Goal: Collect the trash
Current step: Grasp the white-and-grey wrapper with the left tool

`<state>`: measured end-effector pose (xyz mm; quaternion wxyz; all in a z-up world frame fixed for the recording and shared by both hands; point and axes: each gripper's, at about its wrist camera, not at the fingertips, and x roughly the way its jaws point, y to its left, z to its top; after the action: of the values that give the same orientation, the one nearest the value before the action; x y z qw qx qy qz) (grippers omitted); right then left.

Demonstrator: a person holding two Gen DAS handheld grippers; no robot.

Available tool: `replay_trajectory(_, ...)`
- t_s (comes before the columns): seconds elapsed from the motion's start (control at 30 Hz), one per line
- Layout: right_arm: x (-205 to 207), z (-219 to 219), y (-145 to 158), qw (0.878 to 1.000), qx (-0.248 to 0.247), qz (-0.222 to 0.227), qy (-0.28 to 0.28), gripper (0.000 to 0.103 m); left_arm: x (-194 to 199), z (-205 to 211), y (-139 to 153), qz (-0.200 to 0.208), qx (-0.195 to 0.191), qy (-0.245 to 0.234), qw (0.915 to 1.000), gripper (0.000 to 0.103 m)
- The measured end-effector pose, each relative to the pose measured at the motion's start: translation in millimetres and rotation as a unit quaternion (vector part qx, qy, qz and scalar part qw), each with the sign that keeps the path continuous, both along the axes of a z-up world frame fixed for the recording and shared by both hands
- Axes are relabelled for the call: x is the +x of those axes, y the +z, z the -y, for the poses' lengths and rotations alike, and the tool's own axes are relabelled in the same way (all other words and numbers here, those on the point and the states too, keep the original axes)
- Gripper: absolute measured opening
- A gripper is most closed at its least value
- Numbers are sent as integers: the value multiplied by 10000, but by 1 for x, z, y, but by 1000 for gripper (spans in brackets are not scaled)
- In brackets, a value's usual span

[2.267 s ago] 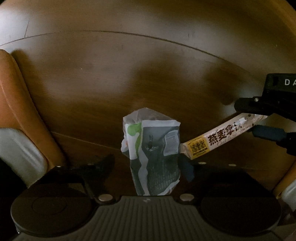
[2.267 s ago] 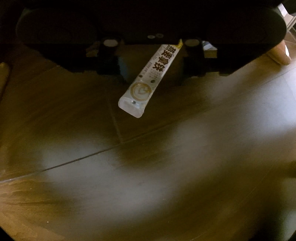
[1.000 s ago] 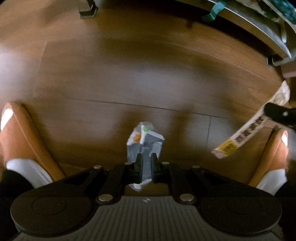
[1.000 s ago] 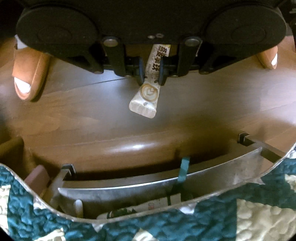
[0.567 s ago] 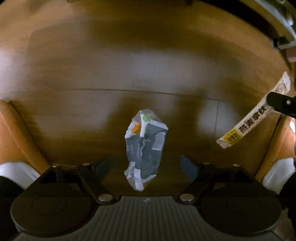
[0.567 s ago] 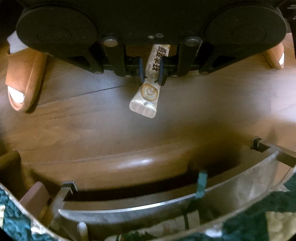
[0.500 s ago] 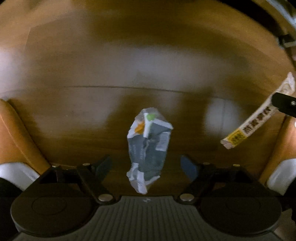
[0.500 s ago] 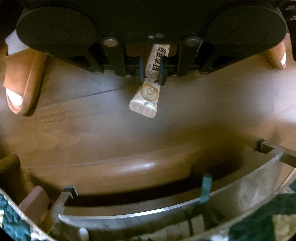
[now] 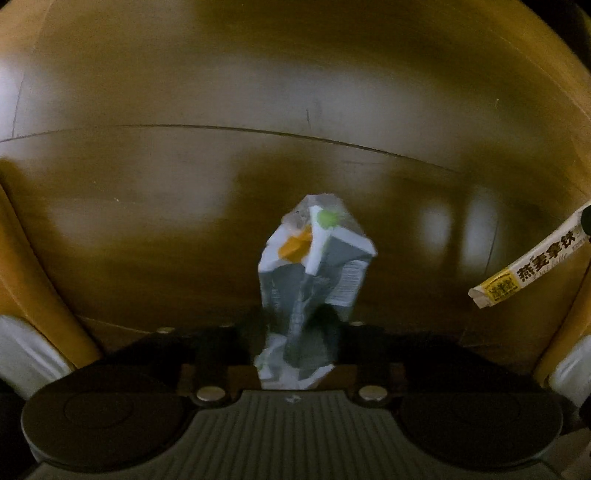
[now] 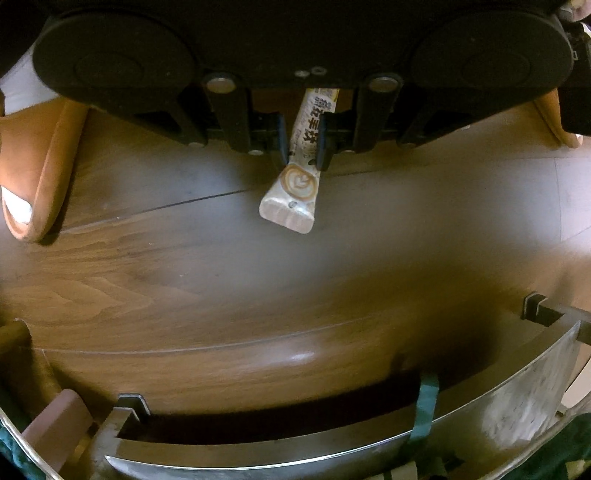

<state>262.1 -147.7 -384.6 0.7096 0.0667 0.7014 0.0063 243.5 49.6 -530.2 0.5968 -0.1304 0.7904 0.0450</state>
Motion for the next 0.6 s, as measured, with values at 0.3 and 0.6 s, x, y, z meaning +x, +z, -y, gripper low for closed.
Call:
replay_trajectory(0.3,0,-3,14,9998,10,182,3,14,5,-1,25,263,-74,-8,9996,6)
replay_trajectory(0.6,2,-3,87,9963,165,841,109,13,21,3,118,1073,112,-130,9941,6)
